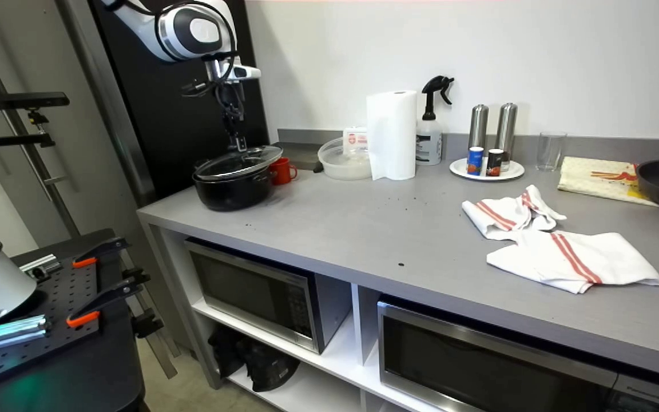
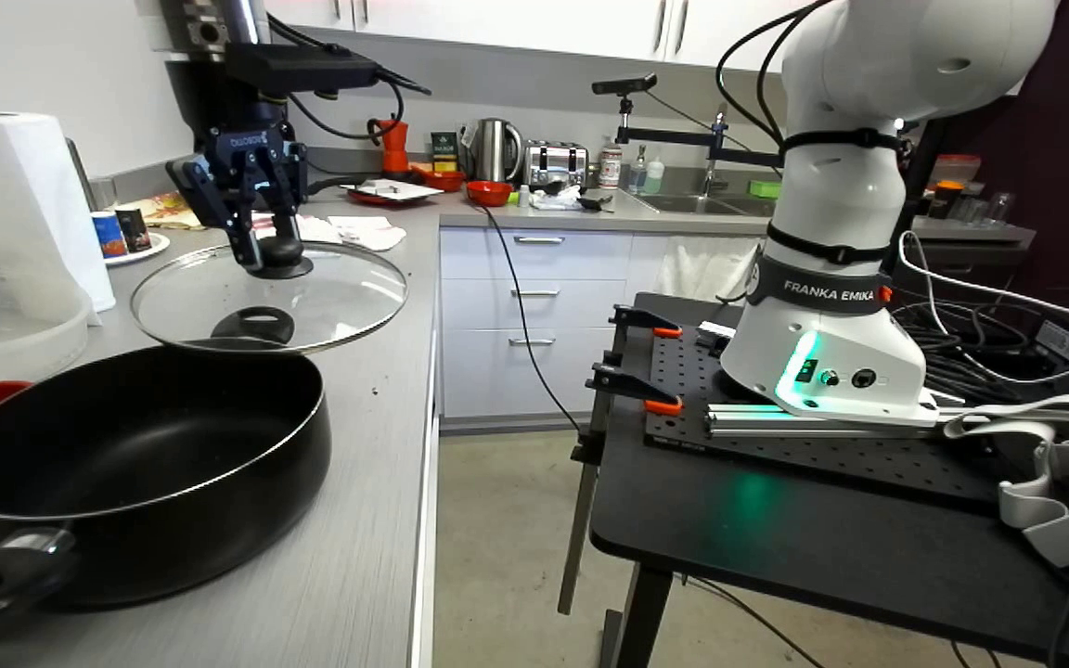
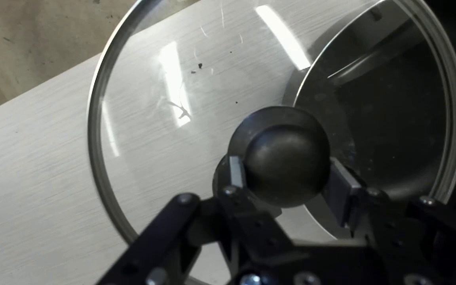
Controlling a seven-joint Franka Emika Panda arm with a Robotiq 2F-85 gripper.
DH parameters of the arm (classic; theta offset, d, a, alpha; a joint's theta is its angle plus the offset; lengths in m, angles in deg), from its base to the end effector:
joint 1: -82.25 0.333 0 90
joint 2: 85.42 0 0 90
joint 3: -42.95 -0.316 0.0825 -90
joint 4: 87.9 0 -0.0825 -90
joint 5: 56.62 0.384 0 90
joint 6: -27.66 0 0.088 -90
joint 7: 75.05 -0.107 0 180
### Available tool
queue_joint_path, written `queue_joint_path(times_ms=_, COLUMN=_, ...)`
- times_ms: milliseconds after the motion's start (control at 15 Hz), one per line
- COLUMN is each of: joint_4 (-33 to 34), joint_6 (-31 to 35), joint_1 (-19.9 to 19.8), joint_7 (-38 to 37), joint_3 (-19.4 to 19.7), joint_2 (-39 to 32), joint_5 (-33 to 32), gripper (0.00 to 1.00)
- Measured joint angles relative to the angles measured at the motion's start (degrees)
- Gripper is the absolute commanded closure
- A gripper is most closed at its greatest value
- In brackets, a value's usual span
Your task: Put the glass lid on the black pot and push the pot slightly back
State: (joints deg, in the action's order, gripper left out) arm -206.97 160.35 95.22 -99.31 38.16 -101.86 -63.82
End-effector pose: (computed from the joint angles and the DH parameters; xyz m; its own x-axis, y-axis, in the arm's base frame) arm 0.5527 0.1736 0.2860 0.9994 -0.0296 -0.0191 -0.0280 -0.9965 0.0793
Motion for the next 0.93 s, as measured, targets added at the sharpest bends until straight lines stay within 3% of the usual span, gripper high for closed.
queue_joint_path(times_ms=933, joint_4=9.69, joint_6=-1.09, joint_1=7.06, joint_7=-3.12, joint_3=0.04, joint_2=-8.82, joint_5=-3.12, gripper=0.75)
